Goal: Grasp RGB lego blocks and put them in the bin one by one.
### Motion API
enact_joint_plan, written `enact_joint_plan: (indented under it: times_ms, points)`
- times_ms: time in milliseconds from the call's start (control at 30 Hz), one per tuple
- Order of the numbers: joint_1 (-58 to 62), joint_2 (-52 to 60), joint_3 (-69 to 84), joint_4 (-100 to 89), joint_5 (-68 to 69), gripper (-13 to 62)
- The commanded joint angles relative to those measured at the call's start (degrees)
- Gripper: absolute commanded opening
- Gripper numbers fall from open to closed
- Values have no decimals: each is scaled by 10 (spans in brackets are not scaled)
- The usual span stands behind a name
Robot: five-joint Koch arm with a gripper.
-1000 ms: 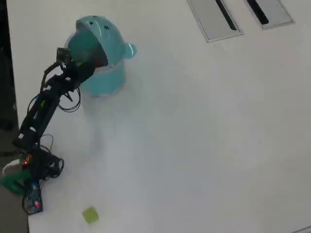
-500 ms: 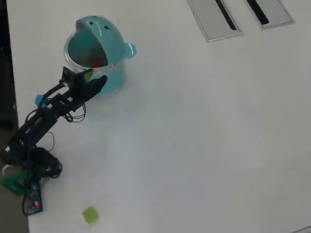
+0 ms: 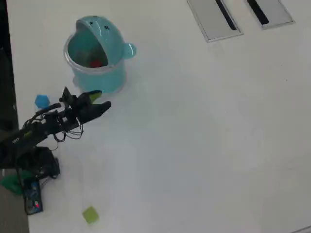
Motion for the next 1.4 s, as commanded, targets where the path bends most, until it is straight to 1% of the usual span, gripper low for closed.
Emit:
enact_joint_plan:
  times_ms: [0, 100, 200, 300, 400, 967, 1200, 1367]
  points:
    - [41, 33, -7, -53, 23, 312]
    - [100, 48, 2, -54, 54, 332]
    - [143, 54, 3, -49, 76, 333]
    - [237, 57, 4, -35, 125, 343]
    - [287, 58, -1, -4, 138, 351]
    - [512, 58, 3, 4, 141, 349]
    - [599, 54, 24, -9, 134, 350]
    - [665, 53, 65, -47, 129, 351]
